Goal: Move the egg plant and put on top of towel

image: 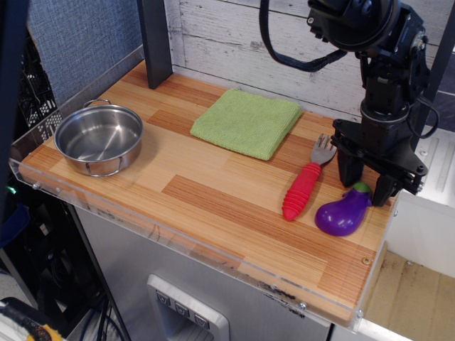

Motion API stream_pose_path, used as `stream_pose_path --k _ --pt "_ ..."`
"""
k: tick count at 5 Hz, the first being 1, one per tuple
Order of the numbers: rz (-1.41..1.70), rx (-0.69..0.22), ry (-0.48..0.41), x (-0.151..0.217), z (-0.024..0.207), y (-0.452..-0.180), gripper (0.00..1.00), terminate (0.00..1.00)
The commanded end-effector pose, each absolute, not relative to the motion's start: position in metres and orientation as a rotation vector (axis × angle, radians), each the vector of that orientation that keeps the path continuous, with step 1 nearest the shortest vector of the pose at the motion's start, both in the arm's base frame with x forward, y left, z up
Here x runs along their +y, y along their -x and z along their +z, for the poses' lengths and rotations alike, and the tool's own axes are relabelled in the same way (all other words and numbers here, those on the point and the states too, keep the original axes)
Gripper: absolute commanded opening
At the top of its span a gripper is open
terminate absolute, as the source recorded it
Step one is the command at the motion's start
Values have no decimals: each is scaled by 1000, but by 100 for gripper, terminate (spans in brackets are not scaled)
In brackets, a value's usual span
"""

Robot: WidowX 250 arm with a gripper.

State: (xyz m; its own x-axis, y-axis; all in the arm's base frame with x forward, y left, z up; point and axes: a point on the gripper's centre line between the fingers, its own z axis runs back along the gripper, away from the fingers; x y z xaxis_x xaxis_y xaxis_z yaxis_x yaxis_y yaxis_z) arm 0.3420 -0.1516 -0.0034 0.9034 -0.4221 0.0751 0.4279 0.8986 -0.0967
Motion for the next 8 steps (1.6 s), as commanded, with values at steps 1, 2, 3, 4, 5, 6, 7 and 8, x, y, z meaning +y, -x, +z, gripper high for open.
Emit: stream_pose_path --k 1,2,3,4,5,6,7,8 --pt "-433 125 72 -168 -37 -307 0 0" --pt "-433 134 61 -169 -36 -306 0 0" --pt "-428 125 61 -167 -30 -309 0 0" --pt "-407 84 58 -165 -8 -317 0 0" --pt "-376 23 83 -163 19 -325 0 0" --pt "-327 -7 117 -161 41 -325 0 0" --pt "-296 -20 140 -153 59 -321 0 0" --pt "-261 -34 144 -129 73 -322 0 0"
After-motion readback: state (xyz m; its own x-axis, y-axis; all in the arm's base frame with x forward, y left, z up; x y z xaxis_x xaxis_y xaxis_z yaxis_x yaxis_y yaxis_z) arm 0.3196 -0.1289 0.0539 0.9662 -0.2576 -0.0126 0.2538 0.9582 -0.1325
